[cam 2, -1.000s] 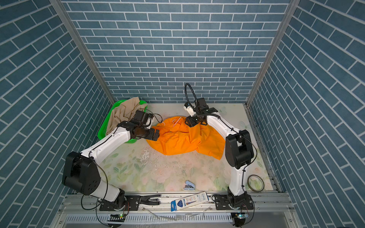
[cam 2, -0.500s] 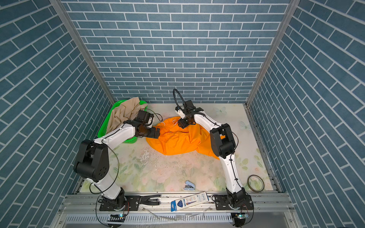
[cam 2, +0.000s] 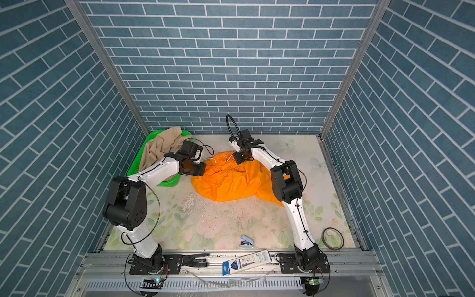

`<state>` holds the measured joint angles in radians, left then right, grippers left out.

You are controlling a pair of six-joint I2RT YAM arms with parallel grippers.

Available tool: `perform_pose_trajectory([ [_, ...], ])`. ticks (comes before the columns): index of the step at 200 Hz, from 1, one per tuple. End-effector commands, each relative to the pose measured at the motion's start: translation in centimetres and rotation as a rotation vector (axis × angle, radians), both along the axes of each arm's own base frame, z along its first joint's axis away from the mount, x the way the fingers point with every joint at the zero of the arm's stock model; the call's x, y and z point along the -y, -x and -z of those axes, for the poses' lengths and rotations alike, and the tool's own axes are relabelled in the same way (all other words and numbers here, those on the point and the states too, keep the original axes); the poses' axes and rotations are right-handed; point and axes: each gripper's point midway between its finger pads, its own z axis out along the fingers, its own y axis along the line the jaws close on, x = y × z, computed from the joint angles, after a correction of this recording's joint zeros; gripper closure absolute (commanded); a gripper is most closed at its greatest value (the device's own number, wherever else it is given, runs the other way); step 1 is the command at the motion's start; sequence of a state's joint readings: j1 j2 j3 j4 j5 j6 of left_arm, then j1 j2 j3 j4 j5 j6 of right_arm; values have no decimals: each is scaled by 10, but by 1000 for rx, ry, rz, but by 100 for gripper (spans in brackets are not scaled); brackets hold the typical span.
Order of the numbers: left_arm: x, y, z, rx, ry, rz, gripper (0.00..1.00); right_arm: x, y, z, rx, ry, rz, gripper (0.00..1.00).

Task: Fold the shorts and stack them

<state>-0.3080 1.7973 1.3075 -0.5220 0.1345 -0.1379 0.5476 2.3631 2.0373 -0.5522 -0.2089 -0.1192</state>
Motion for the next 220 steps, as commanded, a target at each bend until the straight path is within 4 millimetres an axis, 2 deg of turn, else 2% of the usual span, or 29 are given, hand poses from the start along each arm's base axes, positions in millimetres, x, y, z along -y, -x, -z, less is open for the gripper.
perform_pose_trajectory([
  [1,4,-3,-12,3,3,28,100,-6,-7,-30,50,-57,-11,100],
  [25,8,-6,-48,59,26,47,100,1,0,-73,96,-97,-15,100],
  [31,8,-5,-58,71,30,52,100,6,2,-81,104,-103,-10,100],
  [36,8,-5,-67,83,35,55,100,10,6,-100,132,-118,-8,100],
  [55,7,3,-99,127,46,70,100,27,22,-131,166,-145,10,100],
  [84,3,23,-142,219,78,91,100,59,63,-177,230,-244,39,100],
  [104,-8,36,-160,277,65,62,100,85,96,-192,260,-279,73,100],
  [118,-10,45,-164,279,69,64,100,100,117,-183,227,-257,100,100],
  [135,-8,51,-155,252,88,68,100,113,139,-158,146,-221,130,100],
  [147,-7,55,-140,219,97,63,100,125,154,-135,89,-185,175,100],
  [165,-8,63,-110,150,99,42,100,141,173,-110,37,-148,232,100],
  [187,-7,75,-74,57,121,16,100,155,194,-89,-31,-109,290,100],
  [205,-1,84,-53,-25,119,29,100,161,203,-80,-80,-78,319,100],
  [220,8,81,-50,-45,112,61,100,161,195,-82,-88,-47,332,100],
])
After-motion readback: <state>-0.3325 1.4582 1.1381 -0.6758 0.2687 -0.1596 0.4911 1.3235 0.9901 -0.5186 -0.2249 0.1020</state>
